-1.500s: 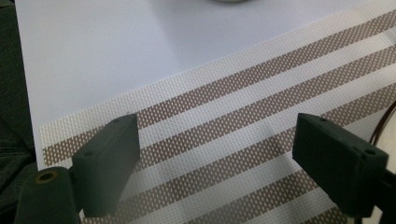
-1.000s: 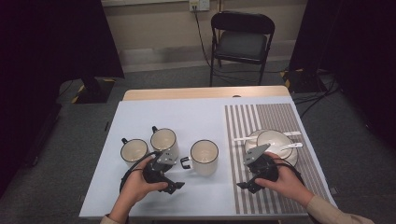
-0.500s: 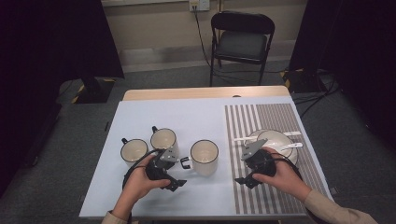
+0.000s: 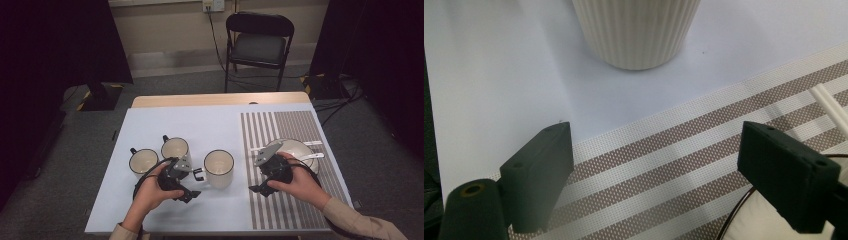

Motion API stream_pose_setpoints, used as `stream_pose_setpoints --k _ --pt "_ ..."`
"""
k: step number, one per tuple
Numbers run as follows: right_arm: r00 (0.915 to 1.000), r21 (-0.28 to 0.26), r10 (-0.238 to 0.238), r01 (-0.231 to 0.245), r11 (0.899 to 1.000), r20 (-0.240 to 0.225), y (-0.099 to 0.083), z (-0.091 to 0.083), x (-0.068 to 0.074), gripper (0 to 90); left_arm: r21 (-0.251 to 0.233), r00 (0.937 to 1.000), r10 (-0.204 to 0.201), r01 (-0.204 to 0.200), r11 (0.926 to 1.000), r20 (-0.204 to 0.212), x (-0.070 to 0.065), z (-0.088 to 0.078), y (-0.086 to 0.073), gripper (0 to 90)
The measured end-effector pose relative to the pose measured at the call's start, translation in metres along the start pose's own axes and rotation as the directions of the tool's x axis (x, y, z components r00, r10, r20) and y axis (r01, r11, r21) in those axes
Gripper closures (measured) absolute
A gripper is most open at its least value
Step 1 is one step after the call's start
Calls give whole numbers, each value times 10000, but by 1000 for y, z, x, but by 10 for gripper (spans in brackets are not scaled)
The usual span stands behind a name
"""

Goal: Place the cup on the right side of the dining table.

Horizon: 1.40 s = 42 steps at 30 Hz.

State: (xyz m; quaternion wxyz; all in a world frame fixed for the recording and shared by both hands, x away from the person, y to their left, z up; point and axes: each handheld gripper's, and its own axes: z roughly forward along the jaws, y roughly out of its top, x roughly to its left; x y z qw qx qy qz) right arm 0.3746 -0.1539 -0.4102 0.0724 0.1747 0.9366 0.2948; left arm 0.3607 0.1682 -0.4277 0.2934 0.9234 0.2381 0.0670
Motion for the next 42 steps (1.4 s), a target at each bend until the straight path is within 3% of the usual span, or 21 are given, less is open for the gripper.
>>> stream_pose_setpoints --k 25,34,42 --pt "10000 -234 -76 75 9997 -43 29 -3 -6 142 -14 9988 -39 40 10000 487 -1 4 9 155" --pt "10000 -101 -30 29 9999 -62 37 -3 -9 142 -124 9990 -312 316 9994 310 -1 4 8 151" --pt "9998 -266 198 -198 9994 16 45 -6 -13 139 -189 9996 -164 169 9997 248 -4 6 9 152"
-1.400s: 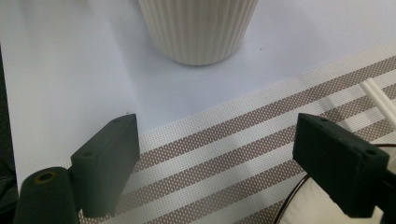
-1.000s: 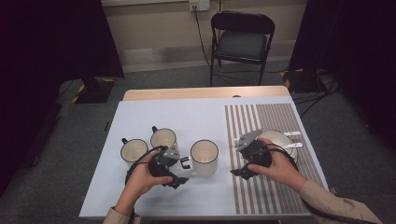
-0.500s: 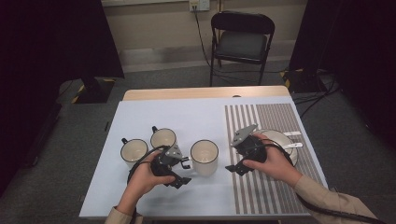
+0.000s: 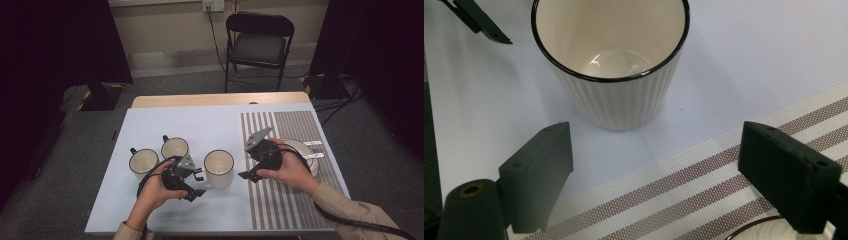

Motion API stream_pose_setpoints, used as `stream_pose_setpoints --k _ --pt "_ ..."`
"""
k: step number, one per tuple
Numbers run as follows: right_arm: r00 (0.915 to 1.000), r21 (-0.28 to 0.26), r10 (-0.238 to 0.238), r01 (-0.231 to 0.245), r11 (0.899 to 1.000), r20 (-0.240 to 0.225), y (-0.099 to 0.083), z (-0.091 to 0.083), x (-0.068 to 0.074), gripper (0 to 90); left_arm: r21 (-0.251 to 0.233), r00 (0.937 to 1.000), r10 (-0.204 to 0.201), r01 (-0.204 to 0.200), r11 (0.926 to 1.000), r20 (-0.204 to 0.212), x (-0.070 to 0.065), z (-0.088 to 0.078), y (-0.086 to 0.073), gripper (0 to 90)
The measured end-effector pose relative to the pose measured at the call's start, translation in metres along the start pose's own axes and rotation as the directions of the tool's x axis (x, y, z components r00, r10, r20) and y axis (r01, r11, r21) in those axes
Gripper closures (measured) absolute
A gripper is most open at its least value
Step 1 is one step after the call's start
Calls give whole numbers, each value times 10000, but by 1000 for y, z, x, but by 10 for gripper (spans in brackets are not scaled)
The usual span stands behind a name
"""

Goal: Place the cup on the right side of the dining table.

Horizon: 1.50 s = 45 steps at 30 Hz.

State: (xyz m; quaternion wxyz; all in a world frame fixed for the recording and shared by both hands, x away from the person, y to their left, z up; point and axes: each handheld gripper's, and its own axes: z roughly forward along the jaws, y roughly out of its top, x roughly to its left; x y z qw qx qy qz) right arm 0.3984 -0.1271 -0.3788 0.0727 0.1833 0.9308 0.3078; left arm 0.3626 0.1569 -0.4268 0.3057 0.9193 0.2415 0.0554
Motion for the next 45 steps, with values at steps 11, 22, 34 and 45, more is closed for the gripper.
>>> stream_pose_setpoints --k 11,22,34,45 --pt "9973 -241 674 -667 9975 287 10 -4 -5 143 107 9996 -271 272 9996 -114 0 3 -2 233" --pt "9954 -146 810 -804 9967 511 18 3 -8 155 101 9992 -359 361 9993 -177 -2 5 0 365" --pt "9927 -274 1116 -1105 9935 447 28 7 -10 265 -134 9979 -365 358 9993 -533 0 -1 0 516" --pt "9903 -129 1343 -1339 9909 359 38 14 -10 291 -29 9965 -90 88 10000 -833 -1 -1 2 602"
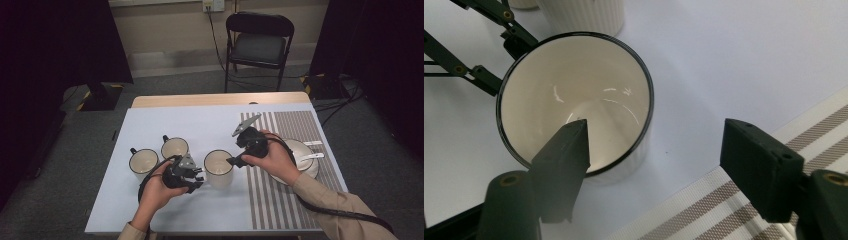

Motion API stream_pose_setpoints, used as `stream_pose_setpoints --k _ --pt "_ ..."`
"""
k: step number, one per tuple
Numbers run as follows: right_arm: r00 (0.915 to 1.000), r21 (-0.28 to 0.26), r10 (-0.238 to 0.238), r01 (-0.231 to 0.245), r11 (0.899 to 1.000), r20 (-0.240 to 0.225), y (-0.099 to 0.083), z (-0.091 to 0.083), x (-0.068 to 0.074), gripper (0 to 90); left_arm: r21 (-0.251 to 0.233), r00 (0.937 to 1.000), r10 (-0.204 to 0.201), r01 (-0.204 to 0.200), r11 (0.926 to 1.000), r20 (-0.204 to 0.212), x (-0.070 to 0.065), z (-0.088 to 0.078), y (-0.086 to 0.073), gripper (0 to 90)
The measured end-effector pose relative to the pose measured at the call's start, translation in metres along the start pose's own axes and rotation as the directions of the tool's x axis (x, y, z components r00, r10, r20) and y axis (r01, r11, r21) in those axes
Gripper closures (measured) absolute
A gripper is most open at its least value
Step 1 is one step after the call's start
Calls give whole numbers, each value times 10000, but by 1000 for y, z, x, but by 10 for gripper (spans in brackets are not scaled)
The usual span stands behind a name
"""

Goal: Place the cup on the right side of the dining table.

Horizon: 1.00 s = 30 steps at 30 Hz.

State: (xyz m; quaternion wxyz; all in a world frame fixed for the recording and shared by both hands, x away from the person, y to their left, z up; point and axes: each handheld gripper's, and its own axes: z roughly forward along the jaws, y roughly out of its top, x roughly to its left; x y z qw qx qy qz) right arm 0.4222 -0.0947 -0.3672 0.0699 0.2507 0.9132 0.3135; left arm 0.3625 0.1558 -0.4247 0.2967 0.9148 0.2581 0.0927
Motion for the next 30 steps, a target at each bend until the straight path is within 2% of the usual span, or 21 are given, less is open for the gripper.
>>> stream_pose_setpoints --k 4,5,7,10,11,14,21,26,28,30 --pt "9999 174 80 -81 9998 83 2 5 0 327 -1 9998 89 -89 10000 -148 1 -1 -1 642" --pt "9997 361 210 -214 9991 100 3 7 0 353 -29 9998 70 -71 10000 -172 1 -1 -1 654" --pt "9996 395 205 -213 9990 184 3 8 0 360 -56 9997 -50 48 10000 -240 1 -2 -1 660" --pt "9993 470 335 -343 9983 172 5 10 0 394 -105 9997 -50 47 9999 -222 1 -3 0 676" --pt "9988 547 416 -429 9976 256 5 12 0 432 -81 9997 -13 11 10000 -250 1 -2 0 680" --pt "9987 680 399 -420 9968 312 6 15 0 449 -50 9997 20 -21 10000 -255 2 0 0 688" --pt "9964 795 725 -758 9940 437 9 20 1 548 129 9993 -61 66 9999 -380 2 2 1 711" --pt "9961 895 712 -756 9931 511 11 23 3 607 188 9984 -39 49 9998 -564 0 1 1 734" --pt "9947 975 847 -902 9911 586 11 25 5 647 209 9983 -39 51 9998 -576 0 1 2 748" --pt "9948 959 805 -863 9916 622 12 26 6 650 176 9980 -69 80 9998 -626 -1 0 2 748"
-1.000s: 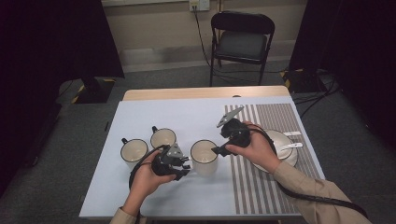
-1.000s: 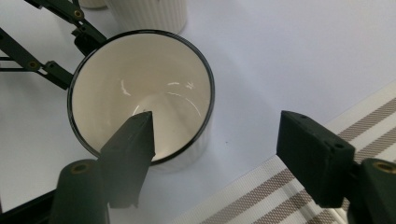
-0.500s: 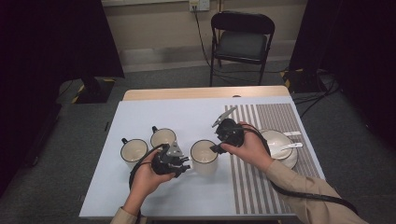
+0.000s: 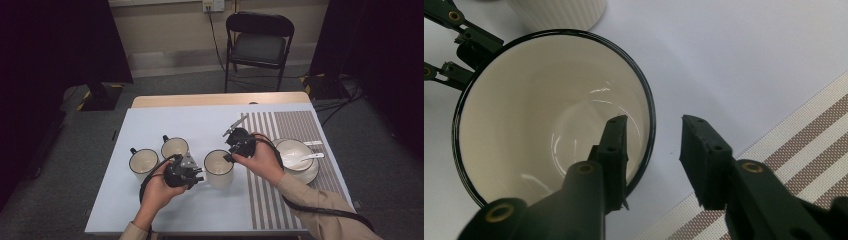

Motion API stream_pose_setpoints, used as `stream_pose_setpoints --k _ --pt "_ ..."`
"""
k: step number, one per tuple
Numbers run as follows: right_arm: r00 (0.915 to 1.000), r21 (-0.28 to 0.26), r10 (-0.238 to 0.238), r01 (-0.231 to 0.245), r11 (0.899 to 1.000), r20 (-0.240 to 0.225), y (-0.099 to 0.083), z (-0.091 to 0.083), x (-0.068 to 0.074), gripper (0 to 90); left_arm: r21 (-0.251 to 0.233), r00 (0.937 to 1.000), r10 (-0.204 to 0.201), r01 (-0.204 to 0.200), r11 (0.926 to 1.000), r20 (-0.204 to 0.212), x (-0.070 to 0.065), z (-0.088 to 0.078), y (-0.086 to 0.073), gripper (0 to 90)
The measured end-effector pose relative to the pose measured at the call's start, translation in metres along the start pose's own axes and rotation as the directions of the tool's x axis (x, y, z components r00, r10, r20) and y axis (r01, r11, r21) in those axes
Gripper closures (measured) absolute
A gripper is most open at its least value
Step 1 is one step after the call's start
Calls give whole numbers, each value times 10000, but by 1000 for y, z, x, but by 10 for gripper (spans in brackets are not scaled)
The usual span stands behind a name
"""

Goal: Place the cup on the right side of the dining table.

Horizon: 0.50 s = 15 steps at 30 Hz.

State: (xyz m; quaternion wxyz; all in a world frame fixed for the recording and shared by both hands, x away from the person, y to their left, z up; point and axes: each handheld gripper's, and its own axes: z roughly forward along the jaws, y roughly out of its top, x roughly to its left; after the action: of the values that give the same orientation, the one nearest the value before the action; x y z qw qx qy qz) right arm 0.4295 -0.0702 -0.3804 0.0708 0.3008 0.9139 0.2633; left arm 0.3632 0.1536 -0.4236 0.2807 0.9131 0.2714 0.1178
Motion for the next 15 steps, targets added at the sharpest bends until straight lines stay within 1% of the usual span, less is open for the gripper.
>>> stream_pose_setpoints --k 2,4,5,6,10,11,13,15 --pt "9998 68 185 -186 9998 123 1 1 1 665 67 10000 76 -75 9999 -60 -1 -1 1 749" --pt "9997 146 157 -159 9998 169 2 2 2 682 53 10000 11 -11 10000 -62 -1 -1 2 749" --pt "9998 170 129 -132 9998 143 3 4 3 710 65 10000 -51 51 10000 -82 -1 -2 2 753" --pt "9998 170 129 -132 9998 143 3 4 3 710 61 9999 -76 76 10000 -72 -1 -2 2 753" --pt "9998 237 71 -75 9997 167 3 7 4 789 78 9999 -147 147 9999 23 -2 -4 6 757" --pt "9999 260 91 -94 9996 99 3 9 4 805 144 9999 -172 172 9997 -1 -2 -5 6 758" --pt "9997 236 38 -43 9997 221 2 10 5 814 167 9997 -225 223 9996 101 -3 -5 7 760" --pt "9998 222 67 -71 9997 196 2 10 5 819 247 9996 -265 263 9993 61 -4 -6 8 761"
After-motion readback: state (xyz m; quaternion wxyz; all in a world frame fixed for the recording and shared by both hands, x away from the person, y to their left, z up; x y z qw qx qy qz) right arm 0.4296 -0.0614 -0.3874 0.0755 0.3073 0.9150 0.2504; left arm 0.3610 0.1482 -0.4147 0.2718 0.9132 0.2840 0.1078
